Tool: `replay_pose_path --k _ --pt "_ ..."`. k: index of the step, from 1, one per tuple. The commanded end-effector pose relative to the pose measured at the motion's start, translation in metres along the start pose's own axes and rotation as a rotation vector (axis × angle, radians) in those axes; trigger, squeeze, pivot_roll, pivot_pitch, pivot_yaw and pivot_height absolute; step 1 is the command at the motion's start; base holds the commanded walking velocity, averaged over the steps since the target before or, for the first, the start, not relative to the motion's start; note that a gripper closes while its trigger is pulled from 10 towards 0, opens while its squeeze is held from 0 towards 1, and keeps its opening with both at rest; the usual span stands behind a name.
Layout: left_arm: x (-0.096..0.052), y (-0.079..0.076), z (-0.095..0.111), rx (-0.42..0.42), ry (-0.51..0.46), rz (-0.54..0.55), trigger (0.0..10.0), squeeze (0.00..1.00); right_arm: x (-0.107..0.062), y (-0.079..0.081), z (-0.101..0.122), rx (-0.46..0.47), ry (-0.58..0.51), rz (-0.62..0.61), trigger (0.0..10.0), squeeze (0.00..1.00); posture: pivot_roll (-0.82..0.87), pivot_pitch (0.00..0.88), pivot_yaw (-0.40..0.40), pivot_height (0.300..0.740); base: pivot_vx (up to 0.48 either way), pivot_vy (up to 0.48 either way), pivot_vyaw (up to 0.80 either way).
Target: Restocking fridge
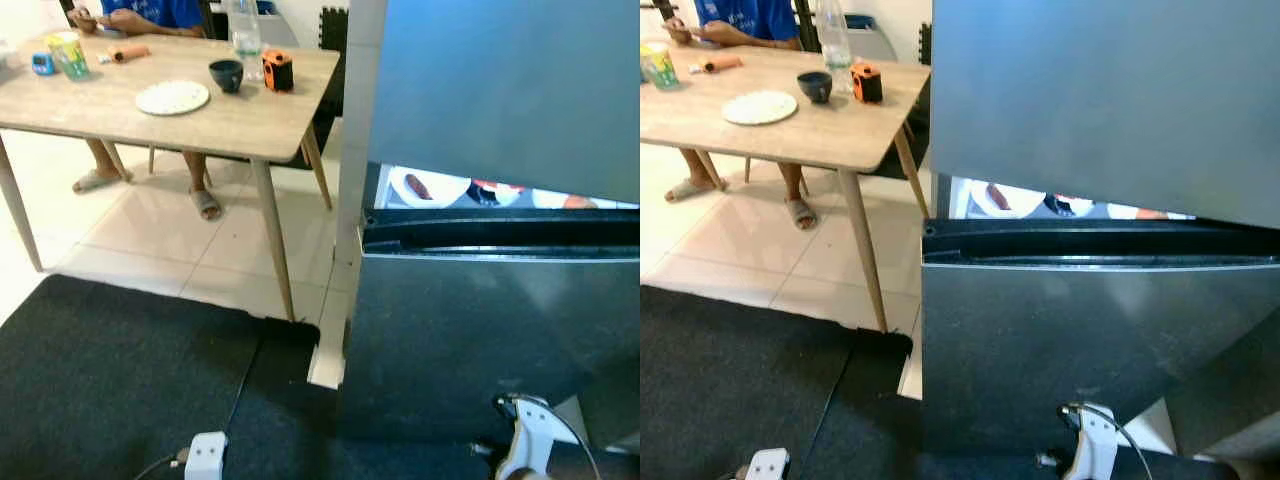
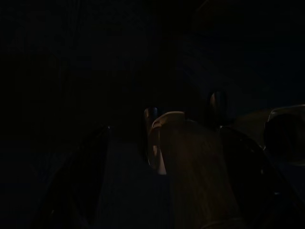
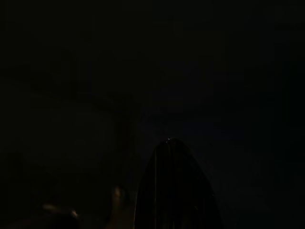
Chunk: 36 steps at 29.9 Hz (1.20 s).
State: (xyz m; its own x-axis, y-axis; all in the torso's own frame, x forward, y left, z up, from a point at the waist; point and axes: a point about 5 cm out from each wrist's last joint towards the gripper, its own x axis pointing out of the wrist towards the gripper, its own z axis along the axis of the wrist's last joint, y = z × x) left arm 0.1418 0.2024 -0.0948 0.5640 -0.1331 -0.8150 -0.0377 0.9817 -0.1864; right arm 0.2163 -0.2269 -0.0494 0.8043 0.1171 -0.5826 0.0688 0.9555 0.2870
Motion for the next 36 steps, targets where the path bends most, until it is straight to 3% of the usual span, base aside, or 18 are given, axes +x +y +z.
replay_pose_path --k 1,2,4,7,10,11,13,20,22,24,27,29,34,36 --pt "-0.002 0.002 -0.007 0.009 0.032 0.003 10.0 0.00 0.005 0.004 0.019 0.003 -0.087 0.034 10.0 0.00 -0.08 0.069 -0.007 0.740 0.000 0.000 0.00" --pt "-0.002 0.002 -0.007 0.009 0.032 0.003 10.0 0.00 0.005 0.004 0.019 0.003 -0.087 0.034 10.0 0.00 -0.08 0.069 -0.007 0.740 0.000 0.000 0.00" --pt "-0.002 0.000 -0.007 0.007 0.028 -0.002 10.0 0.00 0.017 0.021 0.054 -0.054 -0.191 0.109 10.0 0.00 -0.08 0.076 -0.008 0.740 0.000 0.000 0.00" --pt "-0.002 0.000 -0.008 0.005 0.029 -0.002 10.0 0.00 0.023 0.033 0.075 -0.118 -0.249 0.159 10.0 0.00 -0.08 0.076 -0.008 0.740 0.000 0.000 0.00" --pt "-0.002 0.001 -0.009 0.001 0.030 -0.002 10.0 0.00 0.029 0.056 0.114 -0.208 -0.368 0.229 10.0 0.00 -0.08 0.083 -0.008 0.740 0.000 0.000 0.00" --pt "-0.002 0.001 -0.009 0.001 0.030 -0.002 10.0 0.00 0.029 0.056 0.114 -0.208 -0.368 0.229 10.0 0.00 -0.08 0.083 -0.008 0.740 0.000 0.000 0.00" --pt "-0.003 0.002 -0.011 0.000 0.034 0.001 10.0 0.00 0.030 0.071 0.143 -0.248 -0.461 0.265 10.0 0.00 -0.08 0.091 -0.009 0.740 0.000 0.000 0.00" --pt "-0.004 0.003 -0.014 -0.002 0.039 0.003 10.0 0.00 0.029 0.090 0.183 -0.330 -0.580 0.227 10.0 0.00 -0.07 0.093 -0.009 0.740 0.000 0.000 0.00" --pt "-0.004 0.002 -0.014 -0.005 0.039 0.003 10.0 0.00 0.028 0.103 0.213 -0.341 -0.667 0.145 10.0 0.00 -0.07 0.097 -0.012 0.740 0.000 0.000 0.00" --pt "-0.004 0.002 -0.015 -0.007 0.038 0.003 10.0 0.00 0.027 0.111 0.221 -0.334 -0.691 0.155 10.0 0.00 -0.07 0.097 -0.012 0.740 0.000 0.000 0.00" --pt "-0.004 0.001 -0.015 -0.009 0.036 0.003 10.0 0.00 0.027 0.117 0.219 -0.364 -0.687 0.195 10.0 0.00 -0.06 0.098 -0.018 0.740 0.000 0.000 0.00" --pt "-0.004 0.001 -0.015 -0.011 0.035 0.003 10.0 0.00 0.031 0.115 0.203 -0.370 -0.629 0.214 10.0 0.00 -0.06 0.098 -0.018 0.740 0.000 0.000 0.00" --pt "-0.005 0.000 -0.019 -0.014 0.046 0.003 10.0 0.00 0.040 0.079 0.116 -0.385 -0.305 0.187 10.0 0.00 -0.06 0.100 -0.020 0.740 0.000 0.000 0.00" --pt "-0.005 0.000 -0.020 -0.014 0.048 0.003 10.0 0.00 0.039 0.072 0.101 -0.377 -0.249 0.171 10.0 0.00 -0.06 0.100 -0.020 0.740 0.000 0.000 0.00"
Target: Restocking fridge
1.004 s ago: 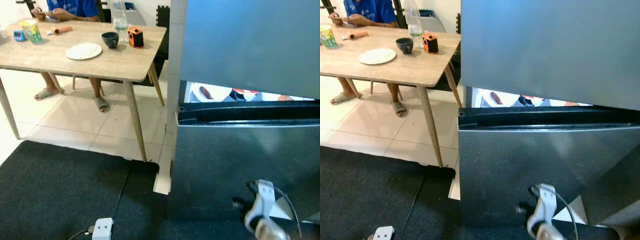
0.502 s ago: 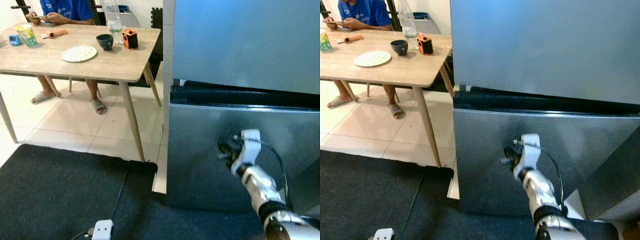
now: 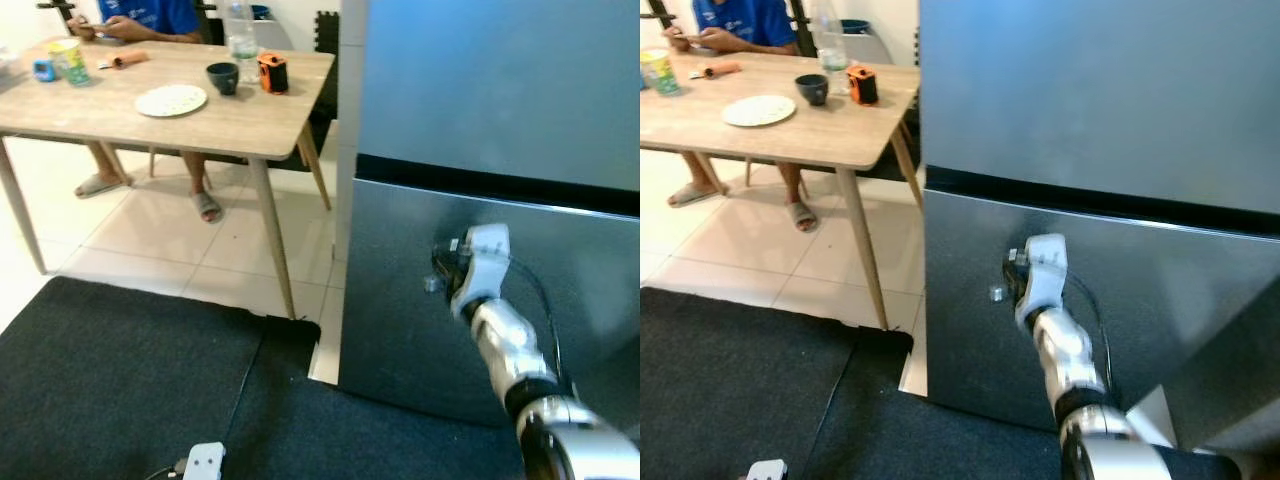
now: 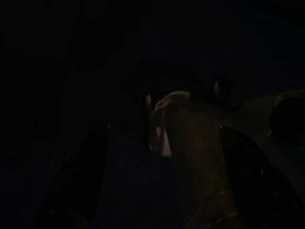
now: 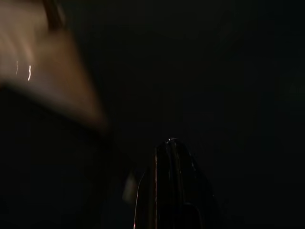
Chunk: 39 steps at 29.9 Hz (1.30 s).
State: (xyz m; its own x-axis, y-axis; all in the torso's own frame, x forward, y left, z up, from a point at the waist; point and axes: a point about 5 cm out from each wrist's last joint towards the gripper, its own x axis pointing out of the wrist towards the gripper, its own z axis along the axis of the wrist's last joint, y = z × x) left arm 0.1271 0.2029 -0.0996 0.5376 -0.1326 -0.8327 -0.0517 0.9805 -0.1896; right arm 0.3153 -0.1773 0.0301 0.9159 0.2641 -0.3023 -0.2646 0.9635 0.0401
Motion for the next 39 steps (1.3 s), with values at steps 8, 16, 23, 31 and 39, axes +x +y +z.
replay_pose_path --k 8,16,23,31,39 --pt "0.001 -0.006 -0.005 0.005 0.022 -0.013 10.0 0.00 -0.104 -0.020 -0.142 0.063 0.602 -0.217 10.0 0.00 -0.08 0.093 -0.022 0.740 0.000 0.000 0.00" --pt "0.002 -0.006 -0.003 0.018 0.024 -0.013 10.0 0.00 -0.171 -0.011 -0.193 0.063 0.879 -0.240 10.0 0.00 -0.07 0.090 -0.017 0.740 0.000 0.000 0.00" --pt "0.002 -0.006 -0.004 0.030 0.037 -0.014 10.0 0.00 -0.166 -0.010 -0.190 -0.009 0.884 -0.181 10.0 0.00 -0.08 0.086 -0.013 0.740 0.000 0.000 0.80" --pt "0.004 -0.008 0.002 0.035 0.022 -0.015 10.0 0.00 -0.152 -0.010 -0.182 -0.141 0.900 -0.104 10.0 0.00 -0.07 0.070 -0.021 0.740 0.000 0.000 0.80" --pt "0.004 -0.009 0.002 0.065 0.039 -0.015 10.0 0.00 -0.153 -0.009 -0.184 -0.201 0.944 -0.078 10.0 0.00 -0.06 0.023 -0.024 0.740 0.000 0.000 0.80"
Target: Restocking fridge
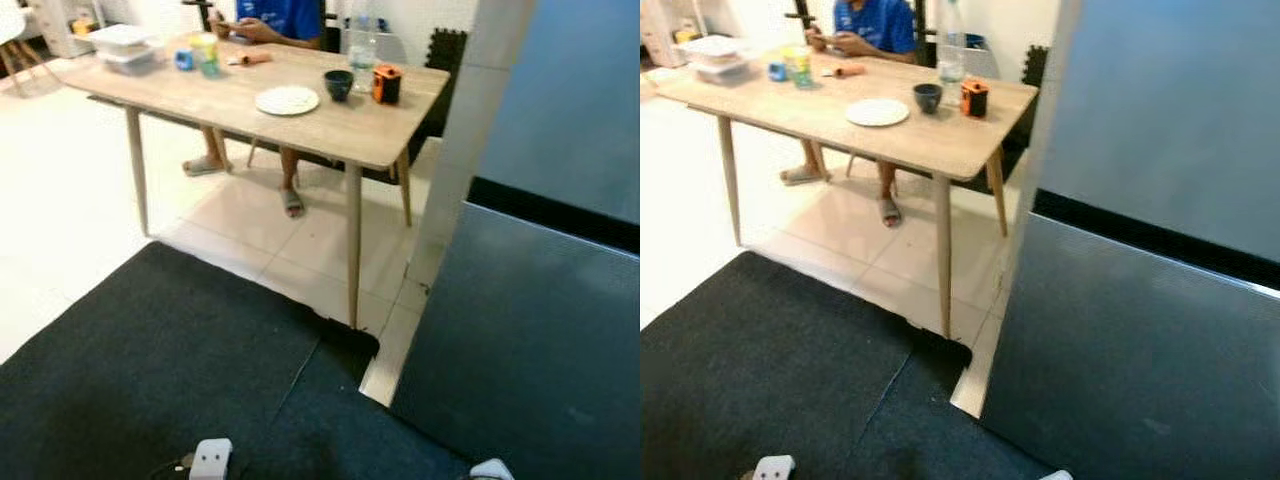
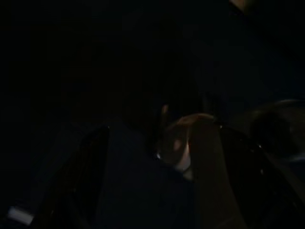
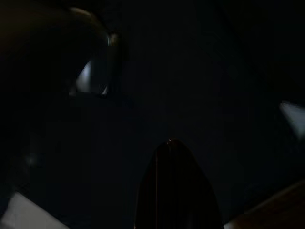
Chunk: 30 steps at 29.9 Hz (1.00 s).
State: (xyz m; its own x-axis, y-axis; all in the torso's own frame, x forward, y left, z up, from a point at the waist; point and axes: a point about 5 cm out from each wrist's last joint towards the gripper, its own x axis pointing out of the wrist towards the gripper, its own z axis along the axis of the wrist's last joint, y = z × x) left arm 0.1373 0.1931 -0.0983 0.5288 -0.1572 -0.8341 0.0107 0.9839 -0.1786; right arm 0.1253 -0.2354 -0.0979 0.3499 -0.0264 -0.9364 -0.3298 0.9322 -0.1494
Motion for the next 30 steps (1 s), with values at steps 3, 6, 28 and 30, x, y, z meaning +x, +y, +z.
replay_pose_path --k 3,6,28,30 --pt "-0.001 0.002 -0.002 0.008 0.023 0.016 10.0 0.00 0.000 0.000 -0.006 -0.014 0.033 -0.010 10.0 0.00 -0.05 0.009 -0.024 0.740 0.000 0.000 0.80" --pt "0.000 0.003 0.001 0.008 0.016 0.019 10.0 0.00 0.000 -0.001 -0.004 -0.018 0.034 -0.015 10.0 0.00 -0.05 0.009 -0.024 0.740 0.000 0.000 0.80" --pt "-0.002 0.011 0.000 -0.010 0.031 0.057 10.0 0.00 0.000 -0.009 0.004 -0.033 0.017 -0.113 10.0 0.00 -0.07 0.000 -0.020 0.740 0.000 0.000 0.54" --pt "-0.005 0.017 -0.004 -0.012 0.041 0.067 10.0 0.00 0.000 -0.009 0.001 -0.033 0.023 -0.112 10.0 0.00 -0.06 0.000 -0.021 0.740 0.000 0.000 0.00"
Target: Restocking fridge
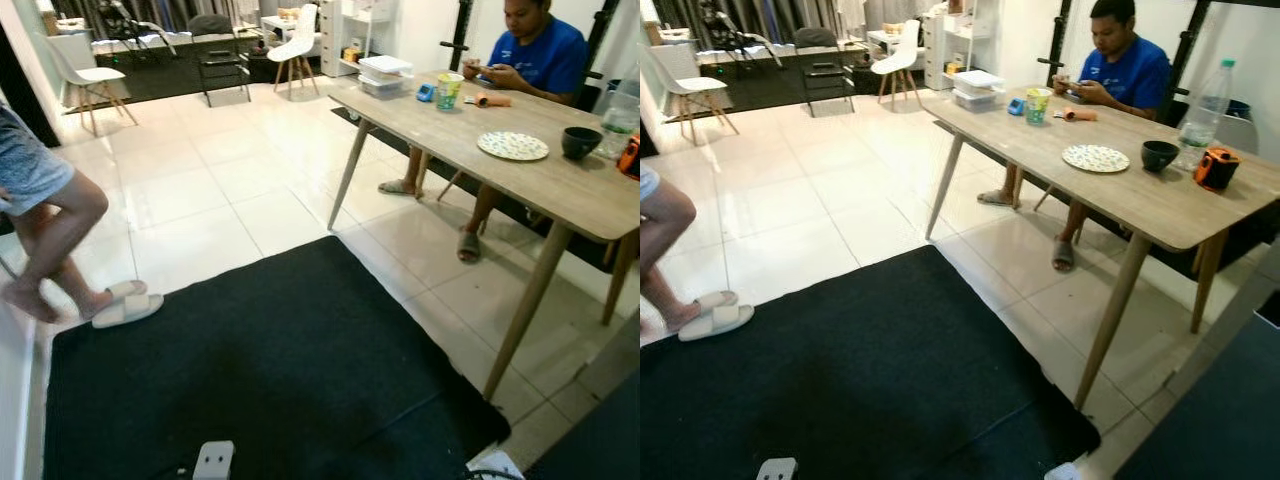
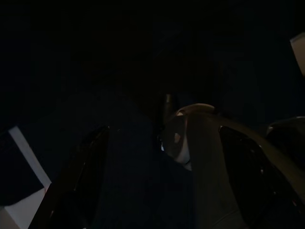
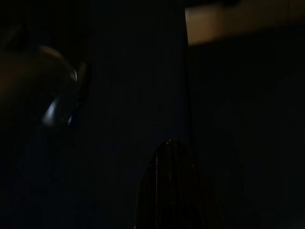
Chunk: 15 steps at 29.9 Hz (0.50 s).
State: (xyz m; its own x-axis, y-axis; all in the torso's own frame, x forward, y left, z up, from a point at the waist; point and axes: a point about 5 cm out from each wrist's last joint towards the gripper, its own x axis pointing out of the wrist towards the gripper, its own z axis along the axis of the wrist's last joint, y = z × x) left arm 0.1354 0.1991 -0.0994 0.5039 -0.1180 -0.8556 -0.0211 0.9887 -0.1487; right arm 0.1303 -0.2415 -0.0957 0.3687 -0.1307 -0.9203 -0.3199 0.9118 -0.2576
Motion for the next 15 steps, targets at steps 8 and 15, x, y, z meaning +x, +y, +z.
replay_pose_path --k 8,15 --pt "-0.007 0.012 -0.018 0.004 0.064 0.032 10.0 0.00 -0.001 0.001 -0.006 -0.005 0.021 -0.003 10.0 0.00 -0.07 0.003 -0.023 0.740 0.000 0.000 0.00" --pt "-0.003 0.000 -0.019 0.006 0.068 0.013 10.0 0.00 0.000 0.003 -0.007 -0.004 0.018 0.007 10.0 0.00 -0.08 0.026 -0.024 0.740 0.292 0.000 0.00"
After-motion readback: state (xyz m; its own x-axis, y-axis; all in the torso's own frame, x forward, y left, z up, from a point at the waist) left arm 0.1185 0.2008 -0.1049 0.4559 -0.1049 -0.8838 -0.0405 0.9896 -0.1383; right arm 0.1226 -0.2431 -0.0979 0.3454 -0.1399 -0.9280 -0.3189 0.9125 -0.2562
